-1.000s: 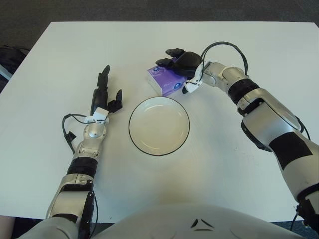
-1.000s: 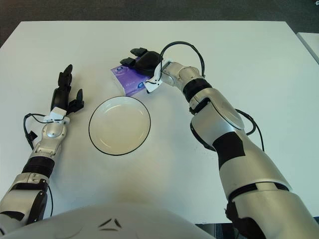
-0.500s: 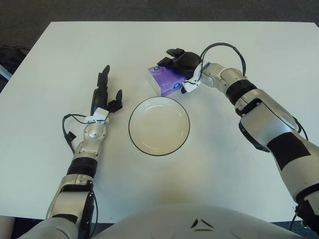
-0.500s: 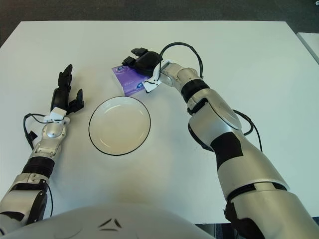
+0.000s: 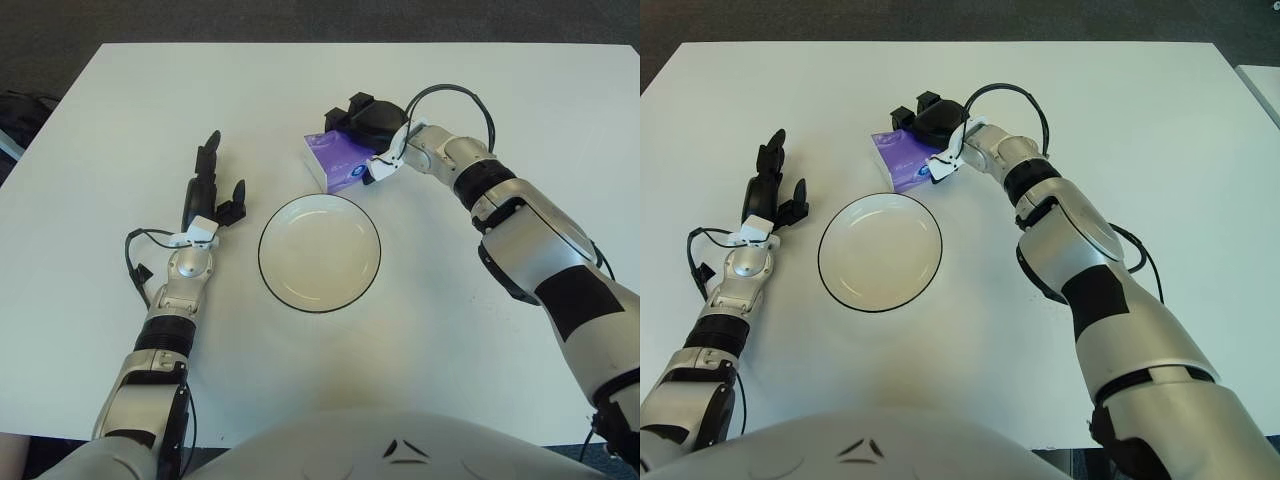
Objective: Put the tissue paper into the plate.
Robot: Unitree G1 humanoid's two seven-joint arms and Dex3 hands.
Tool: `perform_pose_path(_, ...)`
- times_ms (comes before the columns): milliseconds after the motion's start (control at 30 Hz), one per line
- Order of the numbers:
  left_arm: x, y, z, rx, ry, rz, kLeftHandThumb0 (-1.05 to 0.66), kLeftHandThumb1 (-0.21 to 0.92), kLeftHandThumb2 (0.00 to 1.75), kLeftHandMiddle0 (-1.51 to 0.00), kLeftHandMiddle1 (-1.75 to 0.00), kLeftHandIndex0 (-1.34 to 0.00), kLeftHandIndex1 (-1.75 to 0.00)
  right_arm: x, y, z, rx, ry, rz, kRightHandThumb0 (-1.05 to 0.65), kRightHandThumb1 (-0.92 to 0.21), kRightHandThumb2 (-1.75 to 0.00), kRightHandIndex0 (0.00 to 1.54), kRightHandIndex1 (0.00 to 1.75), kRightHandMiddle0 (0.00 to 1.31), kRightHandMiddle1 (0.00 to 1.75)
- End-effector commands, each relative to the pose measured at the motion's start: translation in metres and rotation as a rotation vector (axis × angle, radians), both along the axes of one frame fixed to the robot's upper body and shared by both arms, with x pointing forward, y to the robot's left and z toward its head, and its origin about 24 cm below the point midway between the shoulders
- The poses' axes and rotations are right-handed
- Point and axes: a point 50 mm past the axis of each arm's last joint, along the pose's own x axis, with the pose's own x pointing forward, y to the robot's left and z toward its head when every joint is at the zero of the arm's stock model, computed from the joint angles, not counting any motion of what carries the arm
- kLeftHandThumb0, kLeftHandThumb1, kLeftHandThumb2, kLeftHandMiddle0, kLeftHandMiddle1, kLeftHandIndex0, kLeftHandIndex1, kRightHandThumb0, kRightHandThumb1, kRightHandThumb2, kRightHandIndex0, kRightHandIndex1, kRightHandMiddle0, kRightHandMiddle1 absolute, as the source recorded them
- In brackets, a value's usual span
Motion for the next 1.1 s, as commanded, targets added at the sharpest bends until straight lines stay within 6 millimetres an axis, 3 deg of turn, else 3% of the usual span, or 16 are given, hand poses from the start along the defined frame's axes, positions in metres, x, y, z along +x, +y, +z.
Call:
perform_pose_path(0,-0.065,-0.032,-0.095,-0.13,0.367,0.015,-0.66,0.92,0.78,-0.17,0.0,0.0,-0.35,-0.003,-0.005,-0.018,0.065,0.056,-0.031,-0.58,-0.4,-0.71,0.45,1.74,0.19,1.74)
perform_pose_path(267,-0.064,-0.034,-0.095,-0.128,0.363,0.007,-0.66,0.92,0.79,-0.16,0.0,0.0,-0.31,-0.004,-0.007,-0.021,0.079,0.038,-0.025,-0.57,-0.41,-0.71,0.55,1.75,0.26,1.75)
perform_pose_path(667,-0.065,-0.036,-0.095,-0.13,0.362,0.005,-0.67,0.92,0.79,-0.15,0.0,0.0,-0.3,-0.004,-0.012,-0.022,0.094,0.051,-0.044,-0.55,-0.42,-0.71,0.59,1.75,0.29,1.75)
perform_pose_path(767,-0.065,-0.037,-0.095,-0.131,0.364,0.007,-0.67,0.92,0.79,-0.15,0.0,0.0,-0.31,-0.003,-0.015,-0.023,0.096,0.055,-0.054,-0.55,-0.42,-0.71,0.63,1.75,0.35,1.75)
perform_pose_path(867,-0.065,-0.037,-0.095,-0.133,0.366,0.009,-0.66,0.92,0.79,-0.15,0.0,0.0,-0.3,-0.003,-0.018,-0.023,0.108,0.057,-0.065,-0.49,-0.37,-1.01,0.72,1.75,0.6,1.61)
perform_pose_path(967,-0.065,-0.037,-0.096,-0.135,0.367,0.012,-0.66,0.92,0.79,-0.16,0.0,0.0,-0.3,-0.002,-0.022,-0.023,0.129,0.041,-0.078,-0.48,-0.35,-1.1,0.78,1.75,0.64,1.6)
perform_pose_path(1067,-0.065,-0.038,-0.096,-0.135,0.368,0.013,-0.67,0.92,0.8,-0.16,0.0,0.0,-0.3,-0.002,-0.026,-0.022,0.144,0.02,-0.084,-0.46,-0.38,-1.17,0.87,1.75,0.58,1.7)
